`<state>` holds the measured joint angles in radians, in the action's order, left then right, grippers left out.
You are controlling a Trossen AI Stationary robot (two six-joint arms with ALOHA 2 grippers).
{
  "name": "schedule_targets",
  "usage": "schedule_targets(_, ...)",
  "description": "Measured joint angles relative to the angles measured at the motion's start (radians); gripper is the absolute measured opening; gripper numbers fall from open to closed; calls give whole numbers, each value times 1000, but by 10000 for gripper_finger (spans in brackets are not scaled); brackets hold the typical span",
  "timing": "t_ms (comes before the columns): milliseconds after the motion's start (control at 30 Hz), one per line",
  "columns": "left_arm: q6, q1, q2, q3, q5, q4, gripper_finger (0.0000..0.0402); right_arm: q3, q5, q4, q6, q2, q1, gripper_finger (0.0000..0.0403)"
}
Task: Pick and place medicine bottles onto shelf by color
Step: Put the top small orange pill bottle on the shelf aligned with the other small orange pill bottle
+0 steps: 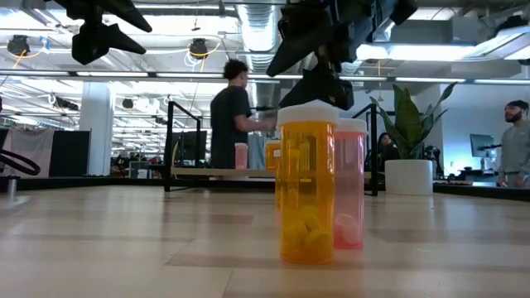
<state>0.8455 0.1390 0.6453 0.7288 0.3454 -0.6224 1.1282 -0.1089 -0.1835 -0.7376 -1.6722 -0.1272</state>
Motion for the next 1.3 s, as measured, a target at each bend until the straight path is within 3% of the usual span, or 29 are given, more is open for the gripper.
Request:
schedule_targets(267,-13,0,0,0,0,0,174,0,2,-56,8,-20,-5,243)
schedule_targets(467,-7,0,0,0,1,-2,174,57,41,-90,133,-113,-35,243)
schedule_targets(700,23,0,2,0,-1,-33,174,216,155,-299,300,-205,-69,243)
schedule_targets(900,31,0,2,0,-2,-44,174,260,243,-321,384,-211,-69,243)
schedule_targets(1300,31,0,3,0,-12,-76,174,228,211,-268,336,-214,-69,243)
